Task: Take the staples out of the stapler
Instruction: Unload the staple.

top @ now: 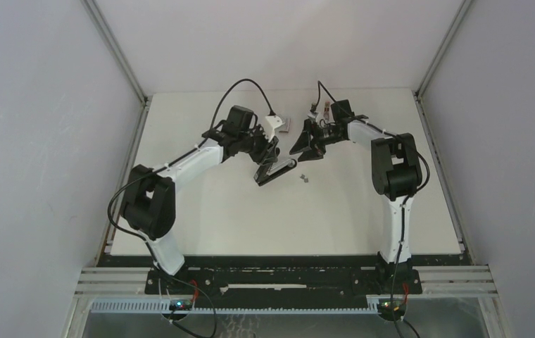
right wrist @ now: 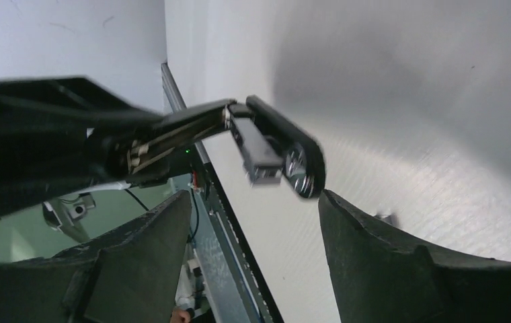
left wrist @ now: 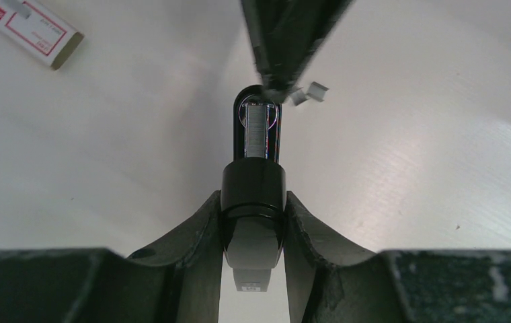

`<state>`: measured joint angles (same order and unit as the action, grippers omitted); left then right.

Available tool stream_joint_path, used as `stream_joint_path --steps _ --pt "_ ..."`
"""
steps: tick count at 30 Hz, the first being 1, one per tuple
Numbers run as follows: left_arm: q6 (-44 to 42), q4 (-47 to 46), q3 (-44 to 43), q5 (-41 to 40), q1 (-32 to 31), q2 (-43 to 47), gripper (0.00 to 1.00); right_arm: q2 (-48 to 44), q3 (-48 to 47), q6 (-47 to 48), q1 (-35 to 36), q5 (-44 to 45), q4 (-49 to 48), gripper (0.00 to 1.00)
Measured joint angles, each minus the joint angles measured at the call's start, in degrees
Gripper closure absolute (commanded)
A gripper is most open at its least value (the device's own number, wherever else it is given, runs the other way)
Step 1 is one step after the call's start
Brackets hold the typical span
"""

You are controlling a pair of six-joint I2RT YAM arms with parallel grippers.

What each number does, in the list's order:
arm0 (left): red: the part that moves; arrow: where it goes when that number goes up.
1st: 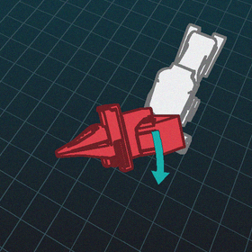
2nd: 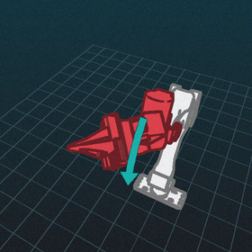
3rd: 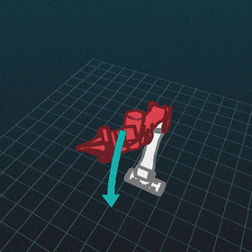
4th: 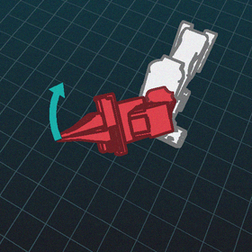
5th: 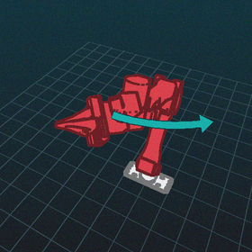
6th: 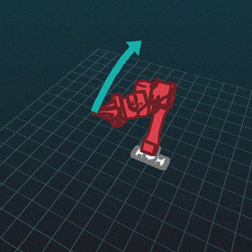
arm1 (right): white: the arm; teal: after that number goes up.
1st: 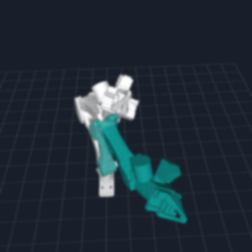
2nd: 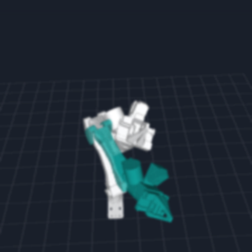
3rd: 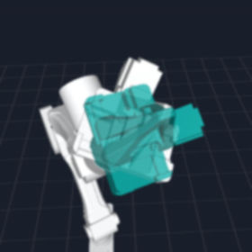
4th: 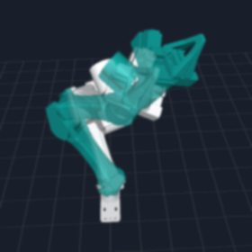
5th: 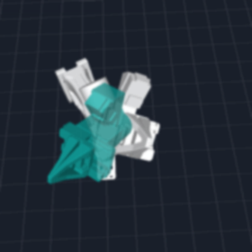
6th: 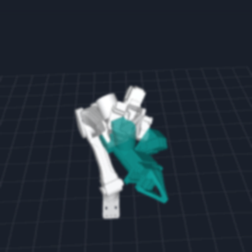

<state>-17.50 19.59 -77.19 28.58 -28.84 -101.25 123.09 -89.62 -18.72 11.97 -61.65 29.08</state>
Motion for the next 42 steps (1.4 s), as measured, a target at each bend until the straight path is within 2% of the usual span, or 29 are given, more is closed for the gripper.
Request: stream_joint_path --steps 5,42 --pt "0.46 -0.63 1.14 0.07 -2.05 0.83 1.0 3.32 -1.25 -2.1 0.15 -1.6 -0.37 0.32" --pt "0.42 -1.55 1.51 -4.44 -4.07 0.85 1.0 2.14 -1.29 0.39 0.61 2.47 2.05 0.41"
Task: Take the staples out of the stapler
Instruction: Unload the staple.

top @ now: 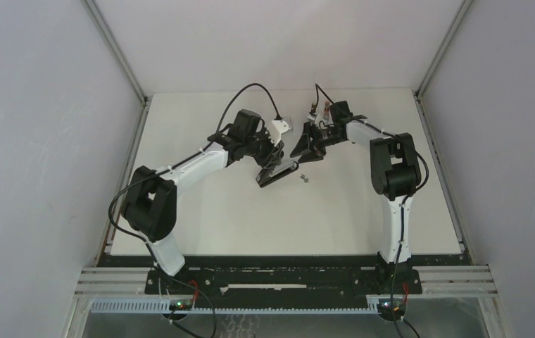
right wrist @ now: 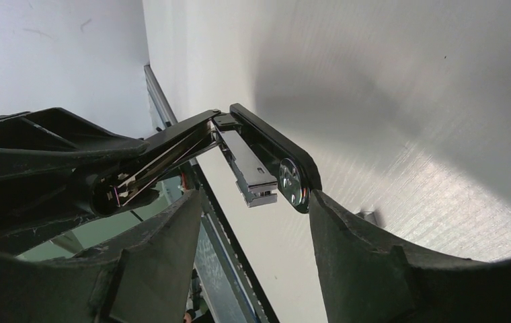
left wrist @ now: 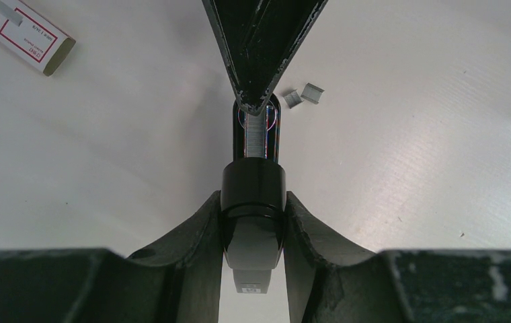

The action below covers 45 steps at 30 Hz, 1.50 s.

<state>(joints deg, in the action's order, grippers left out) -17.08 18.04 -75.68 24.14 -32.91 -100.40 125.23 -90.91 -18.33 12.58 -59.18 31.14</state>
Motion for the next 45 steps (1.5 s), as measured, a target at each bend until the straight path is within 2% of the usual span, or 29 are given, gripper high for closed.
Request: stream_joint_path --steps 17,28,45 --pt "-0.02 -0.04 0.0 -0.02 -0.09 -0.02 1.0 -0.11 -0.35 0.55 2.43 -0.24 -0.07 0.41" --pt "-0.02 -0.92 1.01 0.07 -0.09 0.0 1.0 0.09 -0.35 -2.97 2.27 -4.24 -2.62 0.41" --pt "0.0 -1.27 1.75 0.02 -0.09 0.0 1.0 3.54 -0.22 -5.16 3.04 -5.68 -3.89 0.42"
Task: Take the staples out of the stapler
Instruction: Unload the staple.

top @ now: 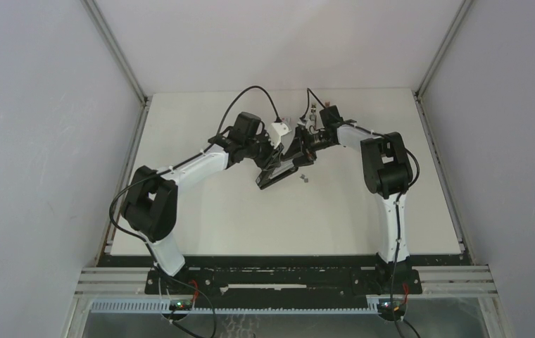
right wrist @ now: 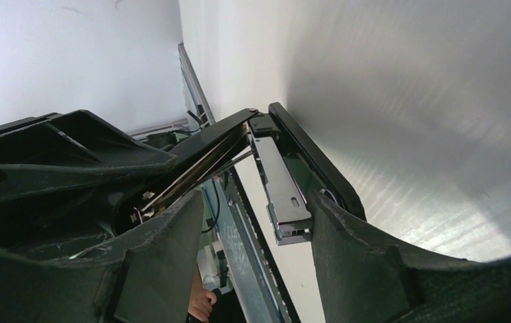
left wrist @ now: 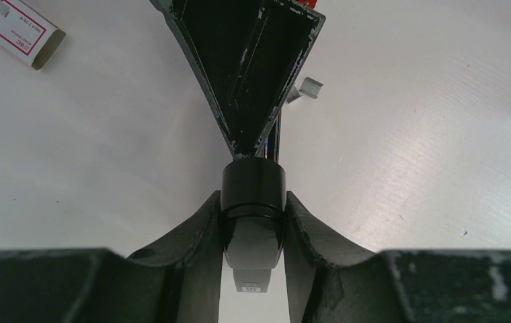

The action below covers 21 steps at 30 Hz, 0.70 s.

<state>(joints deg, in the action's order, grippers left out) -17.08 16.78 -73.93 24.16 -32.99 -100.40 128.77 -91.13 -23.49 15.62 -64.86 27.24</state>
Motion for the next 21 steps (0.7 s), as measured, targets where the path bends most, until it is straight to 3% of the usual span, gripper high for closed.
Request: stream_joint_path --steps 14,17,21 --pt "0.0 0.13 0.11 0.07 0.0 0.09 1.0 2.73 0.07 -2.38 1.42 -2.99 -2.23 0.46" --pt "-0.02 0.13 0.11 0.07 0.0 0.11 1.0 2.73 0.11 -2.49 1.42 -2.99 -2.34 0.55" --pt "-0.02 0.13 0.11 0.04 0.0 0.13 1.0 2.82 0.11 -2.67 1.42 -2.99 -2.62 0.76"
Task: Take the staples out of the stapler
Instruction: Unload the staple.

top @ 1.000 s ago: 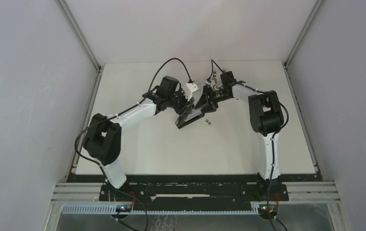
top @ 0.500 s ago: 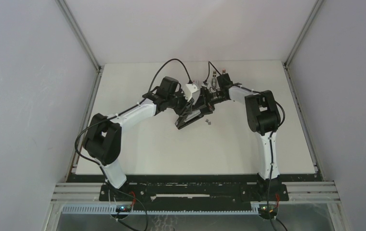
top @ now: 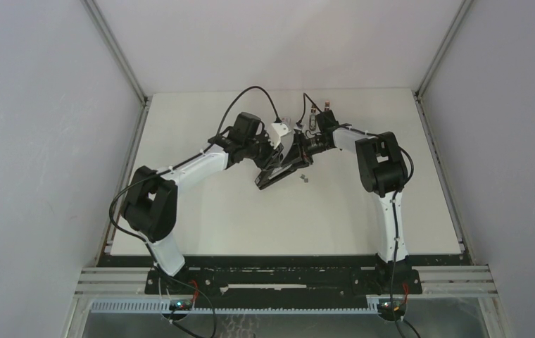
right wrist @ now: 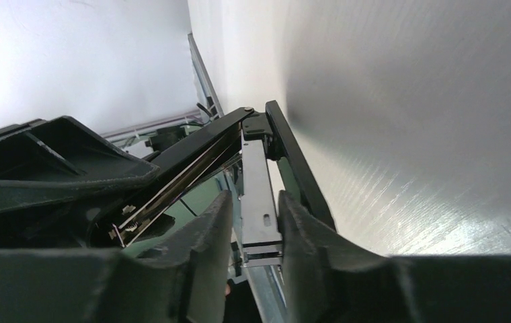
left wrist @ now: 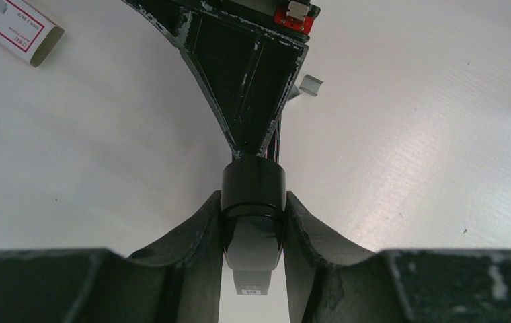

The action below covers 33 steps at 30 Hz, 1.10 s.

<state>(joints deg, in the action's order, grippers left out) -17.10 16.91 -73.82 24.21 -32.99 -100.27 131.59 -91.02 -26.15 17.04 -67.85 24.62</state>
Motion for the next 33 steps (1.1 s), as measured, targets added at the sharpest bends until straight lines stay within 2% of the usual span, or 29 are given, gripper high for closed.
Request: stream_joint_path --steps 3,7,16,33 --pt "-0.02 0.17 0.0 -0.07 0.0 0.02 1.0 0.13 0.02 -0.31 -0.02 -0.22 -0.15 0.9" --pt "-0.17 0.42 0.0 -0.07 0.07 0.22 1.0 0.33 0.02 -0.31 0.0 -1.36 -0.72 1.0" --pt "-1.38 1.18 0.26 1.95 1.84 3.23 1.0 0.33 0.02 -1.18 -1.95 -3.98 -1.84 1.0" --pt "-6.97 -0.63 9.86 9.77 10.1 16.0 1.0 -3.26 2.14 -4.74 -7.76 -6.25 -7.63 1.0"
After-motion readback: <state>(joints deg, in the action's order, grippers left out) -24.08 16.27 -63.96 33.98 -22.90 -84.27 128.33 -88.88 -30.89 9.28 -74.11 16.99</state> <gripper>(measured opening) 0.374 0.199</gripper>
